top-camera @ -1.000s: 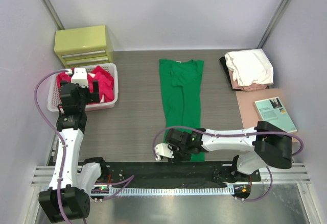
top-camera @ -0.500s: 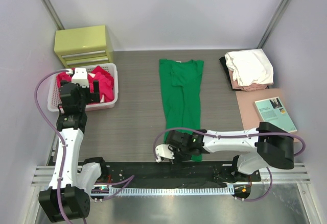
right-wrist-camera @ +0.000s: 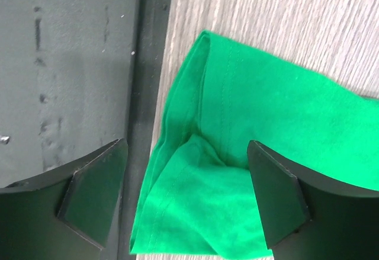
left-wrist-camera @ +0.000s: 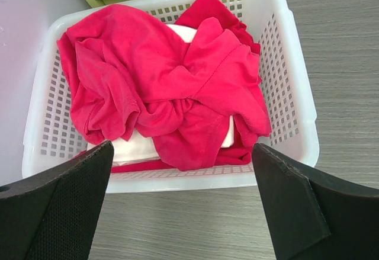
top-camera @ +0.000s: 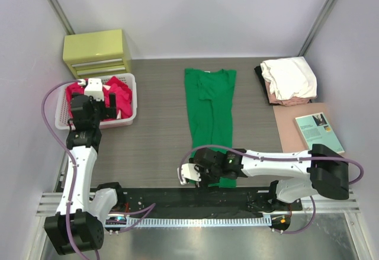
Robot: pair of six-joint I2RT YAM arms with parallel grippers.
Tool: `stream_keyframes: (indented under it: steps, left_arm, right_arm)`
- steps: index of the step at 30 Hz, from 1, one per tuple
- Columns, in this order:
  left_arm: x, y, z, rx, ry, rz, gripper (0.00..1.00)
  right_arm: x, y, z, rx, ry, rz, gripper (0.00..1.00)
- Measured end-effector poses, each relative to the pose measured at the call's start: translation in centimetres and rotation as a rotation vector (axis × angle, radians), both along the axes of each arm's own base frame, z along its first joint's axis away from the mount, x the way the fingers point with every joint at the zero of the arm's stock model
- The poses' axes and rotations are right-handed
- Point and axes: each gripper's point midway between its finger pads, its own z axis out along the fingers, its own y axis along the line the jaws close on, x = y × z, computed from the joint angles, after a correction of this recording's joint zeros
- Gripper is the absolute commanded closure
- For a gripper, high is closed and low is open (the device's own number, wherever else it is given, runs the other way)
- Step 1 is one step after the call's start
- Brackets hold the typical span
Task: Fold and stack the t-shirts
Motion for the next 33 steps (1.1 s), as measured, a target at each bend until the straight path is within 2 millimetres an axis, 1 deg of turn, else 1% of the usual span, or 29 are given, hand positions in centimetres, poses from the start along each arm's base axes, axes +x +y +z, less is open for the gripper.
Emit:
stream_keyframes:
  steps: [3,12,17,22,23,25,26,27,28,31,32,33]
  left_arm:
    - [0.0,0.0,0.1,0.001,-0.005,0.000,0.00]
    - [-0.4,-0.1,0.6,0.002,-0.025,-0.004,0.00]
    - [-0.4,-0.2,0.6,0.002,-0.024,-0.007,0.00]
    - [-0.4,-0.2,0.6,0.001,-0.024,-0.007,0.00]
    - [-0.4,-0.2,0.6,0.002,-0.025,-0.007,0.00]
    - [-0.4,-0.2,0.6,0.002,-0.025,-0.007,0.00]
    - [-0.4,-0.2,0.6,0.001,-0.024,-0.007,0.00]
    - [-0.4,-0.2,0.6,0.002,-0.025,-0.007,0.00]
    - [-0.4,-0.2,0.7,0.002,-0.027,-0.007,0.00]
    - [-0.4,-0.2,0.7,0.002,-0.027,-0.007,0.00]
    - [-0.4,-0.2,0.7,0.002,-0.027,-0.007,0.00]
    - [-0.4,-0.2,0.7,0.002,-0.027,-0.007,0.00]
  right_arm:
    - [0.3,0.3,-0.4,0.004,-0.012,0.002,0.09]
    - [1.0,0.6,-2.0,-0.013,-0.041,0.001,0.08]
    - [1.4,-0.4,-3.1,-0.045,-0.037,-0.014,0.09]
    - [1.8,-1.0,-3.8,-0.065,-0.031,-0.025,0.13]
    - [1.8,-1.0,-3.8,-0.065,-0.031,-0.025,0.16]
    - [1.9,-1.1,-3.8,-0.065,-0.033,-0.024,0.24]
    - [1.8,-1.1,-3.8,-0.066,-0.030,-0.022,0.40]
    - [1.8,-1.1,-3.8,-0.066,-0.029,-0.019,0.46]
    - [1.6,-1.1,-3.8,-0.066,-0.022,-0.013,0.49]
    - [0.5,-1.0,-3.6,-0.059,0.019,0.011,0.65]
    - [0.3,-1.0,-3.5,-0.058,0.031,0.016,0.77]
    - [0.2,-1.0,-3.5,-0.057,0.037,0.021,0.83]
